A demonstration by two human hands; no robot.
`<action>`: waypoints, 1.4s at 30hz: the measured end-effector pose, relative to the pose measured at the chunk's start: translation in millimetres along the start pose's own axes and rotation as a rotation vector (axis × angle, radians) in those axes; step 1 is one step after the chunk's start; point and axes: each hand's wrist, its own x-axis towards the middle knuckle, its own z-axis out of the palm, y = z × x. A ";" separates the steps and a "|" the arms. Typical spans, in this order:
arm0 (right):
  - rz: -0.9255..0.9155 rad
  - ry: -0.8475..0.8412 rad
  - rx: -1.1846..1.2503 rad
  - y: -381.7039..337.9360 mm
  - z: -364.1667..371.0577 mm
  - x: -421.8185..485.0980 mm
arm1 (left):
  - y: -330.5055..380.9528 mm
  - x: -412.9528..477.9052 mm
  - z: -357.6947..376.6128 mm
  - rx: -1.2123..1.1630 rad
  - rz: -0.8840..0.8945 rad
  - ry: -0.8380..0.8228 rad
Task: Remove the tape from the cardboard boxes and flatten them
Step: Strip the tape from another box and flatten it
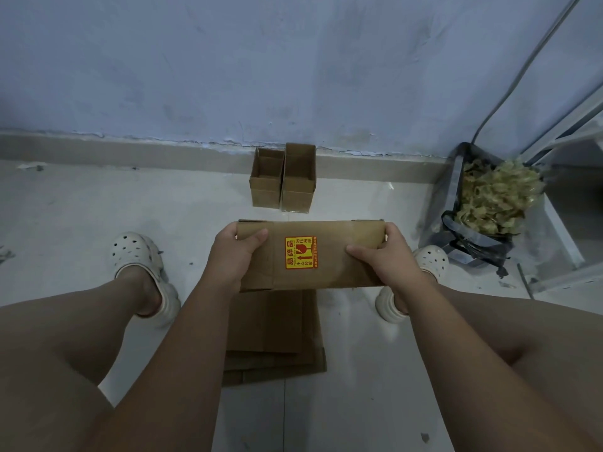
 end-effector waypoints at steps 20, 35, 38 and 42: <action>0.592 0.238 0.424 34.5 6.1 4.4 | -21.0 -11.4 20.6 -0.637 -0.276 -0.478; 0.507 0.041 0.887 45.6 31.4 5.1 | -47.7 -3.9 39.1 -0.269 -0.166 -0.147; 0.409 0.173 0.802 44.4 31.5 7.0 | -55.9 0.0 35.7 -0.232 -0.194 -0.044; 0.327 0.202 0.619 52.3 21.9 12.1 | -70.3 19.1 6.1 -0.258 -0.334 0.481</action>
